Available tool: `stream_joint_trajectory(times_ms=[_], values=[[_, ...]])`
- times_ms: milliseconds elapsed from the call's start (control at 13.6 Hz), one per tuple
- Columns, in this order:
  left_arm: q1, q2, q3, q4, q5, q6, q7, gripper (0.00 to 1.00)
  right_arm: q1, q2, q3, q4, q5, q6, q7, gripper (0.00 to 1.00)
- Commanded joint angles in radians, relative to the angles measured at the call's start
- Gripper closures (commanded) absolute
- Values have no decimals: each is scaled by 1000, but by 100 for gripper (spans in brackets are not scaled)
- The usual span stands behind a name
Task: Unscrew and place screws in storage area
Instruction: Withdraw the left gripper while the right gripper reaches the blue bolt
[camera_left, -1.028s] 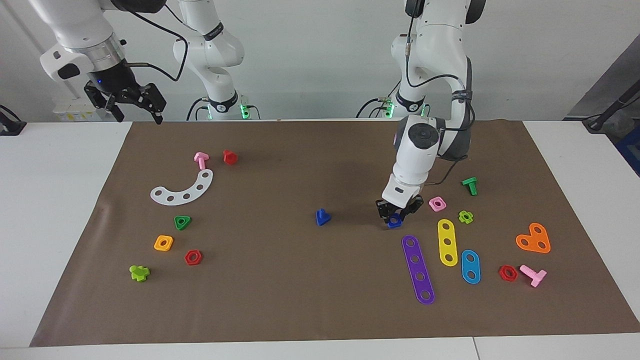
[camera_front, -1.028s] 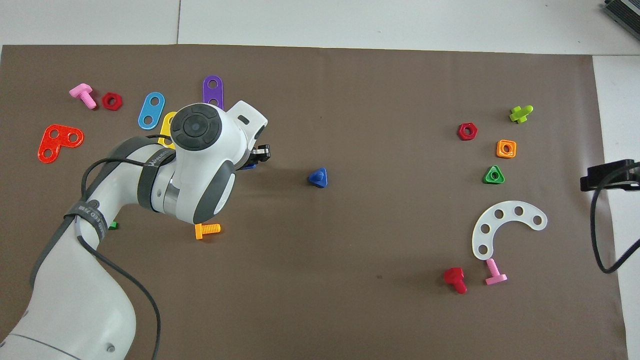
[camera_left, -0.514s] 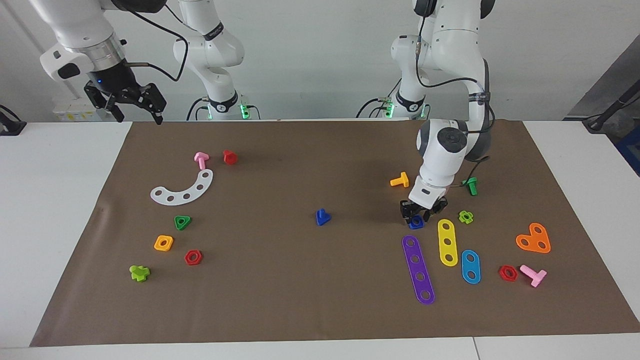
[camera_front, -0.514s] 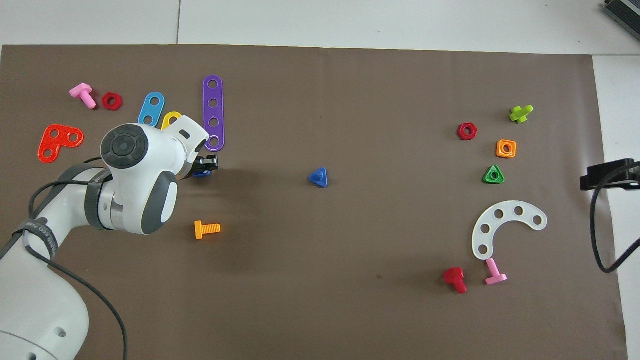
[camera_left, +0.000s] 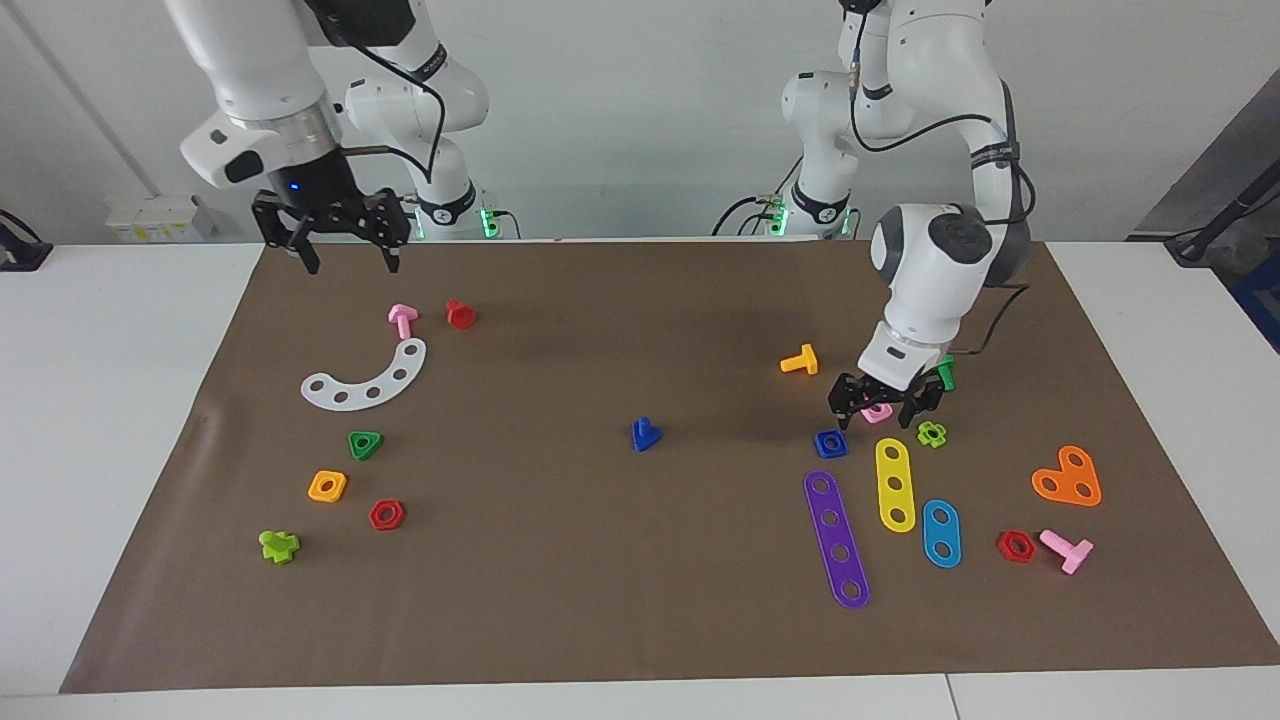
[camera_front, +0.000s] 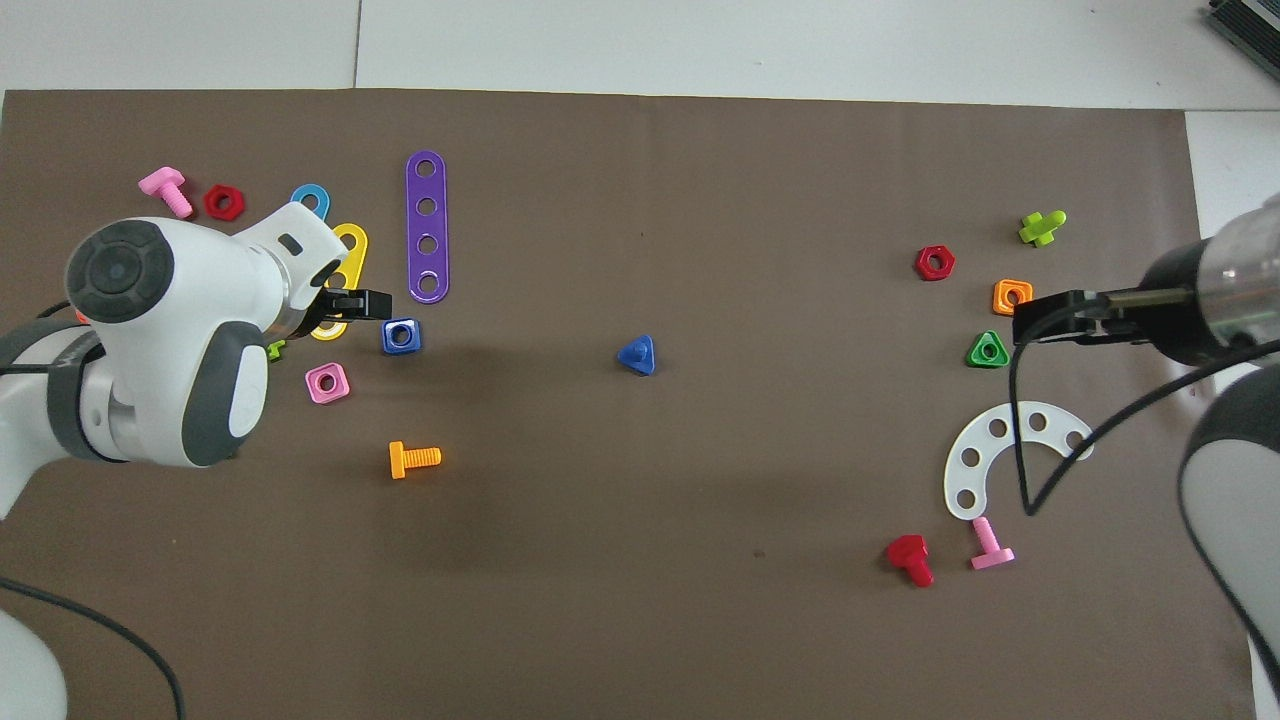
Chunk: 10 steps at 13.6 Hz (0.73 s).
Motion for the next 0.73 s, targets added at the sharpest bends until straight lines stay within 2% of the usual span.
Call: stream_joint_trajectory(times_ms=[0, 147, 294, 514, 661], values=[[46, -42, -9, 114, 18, -181, 91, 0, 110, 43, 0, -60, 50, 128, 133, 0], [74, -42, -7, 249, 16, -339, 120, 0, 206, 141, -1, -60, 73, 255, 235, 0], [101, -65, -6, 348, 15, -443, 143, 0, 303, 248, -2, -60, 72, 392, 332, 0], [127, -126, -1, 401, 12, -539, 194, 0, 363, 364, -2, -49, 55, 542, 388, 2], [154, -170, -1, 403, 12, -591, 240, 0, 382, 430, -2, -37, 30, 605, 389, 4]])
